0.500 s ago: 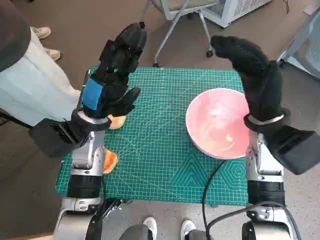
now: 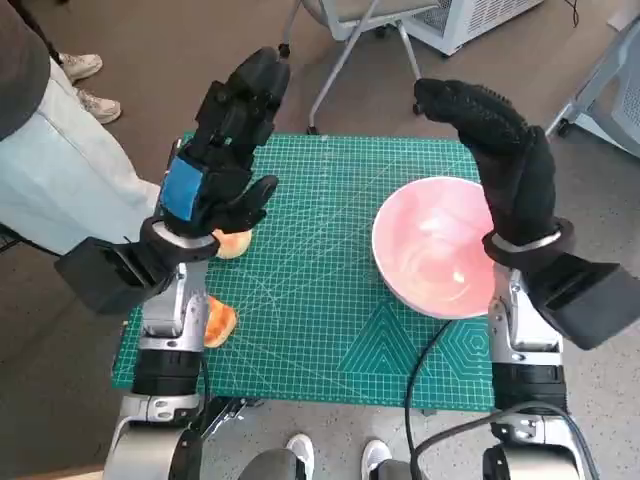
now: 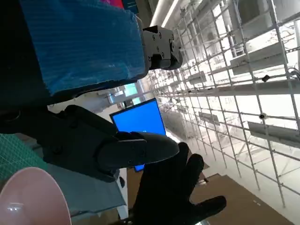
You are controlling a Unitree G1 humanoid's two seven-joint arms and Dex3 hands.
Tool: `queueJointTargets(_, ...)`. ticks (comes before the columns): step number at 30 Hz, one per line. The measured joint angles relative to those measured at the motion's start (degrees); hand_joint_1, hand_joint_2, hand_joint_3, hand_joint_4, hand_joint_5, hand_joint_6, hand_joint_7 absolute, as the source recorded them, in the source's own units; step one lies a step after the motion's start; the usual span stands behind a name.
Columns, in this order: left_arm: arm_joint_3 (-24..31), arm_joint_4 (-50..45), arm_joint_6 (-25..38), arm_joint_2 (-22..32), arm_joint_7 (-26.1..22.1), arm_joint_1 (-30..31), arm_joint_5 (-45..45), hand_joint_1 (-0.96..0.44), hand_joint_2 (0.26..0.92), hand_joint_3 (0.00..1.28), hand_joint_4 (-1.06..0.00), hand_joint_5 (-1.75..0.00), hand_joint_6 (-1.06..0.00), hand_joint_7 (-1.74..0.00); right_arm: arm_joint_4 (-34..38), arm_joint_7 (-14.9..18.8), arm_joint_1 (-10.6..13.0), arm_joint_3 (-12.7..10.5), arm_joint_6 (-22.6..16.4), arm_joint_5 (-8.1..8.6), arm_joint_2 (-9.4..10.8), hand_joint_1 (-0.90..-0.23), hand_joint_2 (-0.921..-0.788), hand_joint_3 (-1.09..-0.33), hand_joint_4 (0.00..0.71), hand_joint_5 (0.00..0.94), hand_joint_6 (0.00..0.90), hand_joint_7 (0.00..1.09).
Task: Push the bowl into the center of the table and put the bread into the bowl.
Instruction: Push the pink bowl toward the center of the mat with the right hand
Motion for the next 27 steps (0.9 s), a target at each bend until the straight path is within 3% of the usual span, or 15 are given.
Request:
queueJointTargets(20,-0.1,0.0,-0.1,0.1,0.3,0.0,0.2,-0.67,0.921,0.48,-0.05,-0.01,0.00,-0.39,-0.7,0.0,0.9,-0.1,0.5,0.15,-0.3,-0.639,-0.921,-0.696,0.153,0.002,-0.001,0.48)
queueJointTargets(24,-0.2,0.0,0.0,0.0,0.3,0.0,0.2,-0.67,0.921,0.48,-0.05,-0.01,0.00,-0.38,0.0,0.0,1.2,-1.3,-0.7,0.03,-1.5,-0.641,-0.921,-0.684,0.161,0.006,0.006,0.48)
queueJointTargets(27,-0.3,0.0,0.0,0.0,0.3,0.0,0.2,-0.67,0.921,0.48,-0.05,-0.01,0.00,-0.38,4.1,-0.3,1.1,-3.5,-4.0,-0.33,-3.8,-0.650,-0.921,-0.675,0.176,0.005,0.053,0.42)
